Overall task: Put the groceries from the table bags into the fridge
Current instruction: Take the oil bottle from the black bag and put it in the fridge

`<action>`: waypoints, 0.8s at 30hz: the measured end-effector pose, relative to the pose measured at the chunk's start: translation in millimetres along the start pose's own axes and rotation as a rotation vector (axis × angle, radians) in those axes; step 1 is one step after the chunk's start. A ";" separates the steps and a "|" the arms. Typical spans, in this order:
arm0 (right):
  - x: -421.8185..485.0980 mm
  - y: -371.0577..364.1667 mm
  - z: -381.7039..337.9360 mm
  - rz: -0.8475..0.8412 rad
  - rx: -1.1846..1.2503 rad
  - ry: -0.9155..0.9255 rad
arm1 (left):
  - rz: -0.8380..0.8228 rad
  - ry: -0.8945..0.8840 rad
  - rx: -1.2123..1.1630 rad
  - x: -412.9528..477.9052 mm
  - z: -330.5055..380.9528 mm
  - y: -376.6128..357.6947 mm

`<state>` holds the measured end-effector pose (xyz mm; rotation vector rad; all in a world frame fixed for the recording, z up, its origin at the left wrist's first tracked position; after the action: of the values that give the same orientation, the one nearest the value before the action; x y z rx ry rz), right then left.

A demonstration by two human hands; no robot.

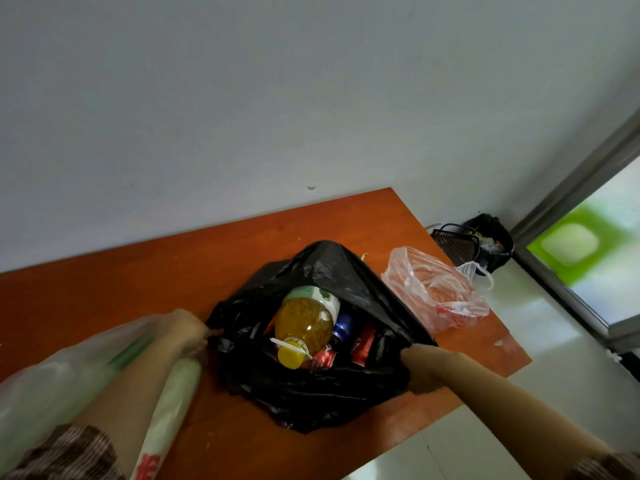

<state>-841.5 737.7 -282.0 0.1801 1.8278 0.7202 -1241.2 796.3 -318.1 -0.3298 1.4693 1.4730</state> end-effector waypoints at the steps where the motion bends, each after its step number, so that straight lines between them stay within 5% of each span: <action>1: 0.1 5.0 5.4 0.074 0.157 0.010 | -0.041 0.029 -0.178 -4.2 1.0 0.6; 2: 0.8 17.4 9.9 0.186 0.284 0.028 | -0.034 -0.011 -0.269 -8.4 8.7 3.1; 5: -0.4 67.9 4.6 0.567 0.476 0.104 | 0.354 -0.409 -0.115 -58.5 53.8 25.0; 7: 7.5 88.1 -14.2 0.595 0.450 0.174 | 0.243 -0.738 -0.170 -97.3 83.0 8.1; 10: 27.6 110.1 -23.9 0.616 0.329 0.203 | -0.039 -0.937 0.149 -107.5 110.1 -43.9; 18: 77.8 160.6 21.4 0.689 0.314 0.006 | 0.129 -0.931 0.830 -21.5 145.0 -62.3; 24: 106.0 132.7 57.8 0.715 0.557 -0.151 | 0.033 -0.846 0.407 41.8 149.1 -60.9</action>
<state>-858.8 914.7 -305.7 1.2641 1.7707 0.6252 -1149.6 930.8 -352.8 0.5178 1.0231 1.0814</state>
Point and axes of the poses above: each hand's wrist, its own x-axis towards the middle knuckle, its own y-axis out of the back of the hand, z = x × y, the point moved 8 cm from there along x, towards the middle knuckle, and after that the axes turned 15 degrees about y, right-handed, at the moved point
